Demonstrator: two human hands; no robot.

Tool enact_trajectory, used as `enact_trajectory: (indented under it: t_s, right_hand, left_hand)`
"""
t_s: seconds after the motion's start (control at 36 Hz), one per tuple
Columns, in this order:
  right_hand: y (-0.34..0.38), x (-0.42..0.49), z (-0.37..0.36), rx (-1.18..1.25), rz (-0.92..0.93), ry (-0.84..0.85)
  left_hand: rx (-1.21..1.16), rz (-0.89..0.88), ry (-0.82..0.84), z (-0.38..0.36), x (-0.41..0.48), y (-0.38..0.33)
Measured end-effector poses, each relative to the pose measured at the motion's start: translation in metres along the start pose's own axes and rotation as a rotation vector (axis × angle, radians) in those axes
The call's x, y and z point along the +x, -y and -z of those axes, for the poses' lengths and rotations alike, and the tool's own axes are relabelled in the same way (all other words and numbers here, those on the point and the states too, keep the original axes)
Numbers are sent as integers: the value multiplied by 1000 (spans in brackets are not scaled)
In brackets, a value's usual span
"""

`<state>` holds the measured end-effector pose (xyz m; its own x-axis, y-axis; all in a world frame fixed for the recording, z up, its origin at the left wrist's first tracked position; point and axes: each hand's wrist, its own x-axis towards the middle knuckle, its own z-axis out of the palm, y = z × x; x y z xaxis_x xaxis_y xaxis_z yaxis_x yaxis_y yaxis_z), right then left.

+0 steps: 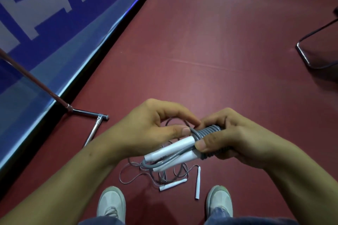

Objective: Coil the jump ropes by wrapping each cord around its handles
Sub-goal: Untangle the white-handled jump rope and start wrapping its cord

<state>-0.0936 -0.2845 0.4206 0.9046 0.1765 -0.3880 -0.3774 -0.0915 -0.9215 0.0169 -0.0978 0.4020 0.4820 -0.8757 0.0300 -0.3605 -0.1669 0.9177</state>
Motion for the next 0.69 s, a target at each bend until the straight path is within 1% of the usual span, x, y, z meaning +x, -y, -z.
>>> enact_trajectory:
  t_s: [0.11, 0.28, 0.42, 0.53, 0.61, 0.69]
  right_hand:
    - [-4, -3, 4, 53, -13, 20]
    - [-5, 0, -1, 48, 50, 45]
    - [-6, 1, -5, -28, 69, 25]
    - [-4, 1, -7, -67, 95, -6]
    - [-3, 3, -10, -75, 115, -42]
    - [-2, 4, -12, -38, 106, -47]
  left_hand:
    - [-65, 49, 18, -2, 0, -2]
    - [-79, 80, 82, 7, 5, 0]
    - [-287, 161, 179, 6, 4, 4]
    - [-365, 203, 184, 8, 4, 8]
    - [-438, 236, 158, 6, 6, 6]
    - [-428, 239, 114, 3, 7, 8]
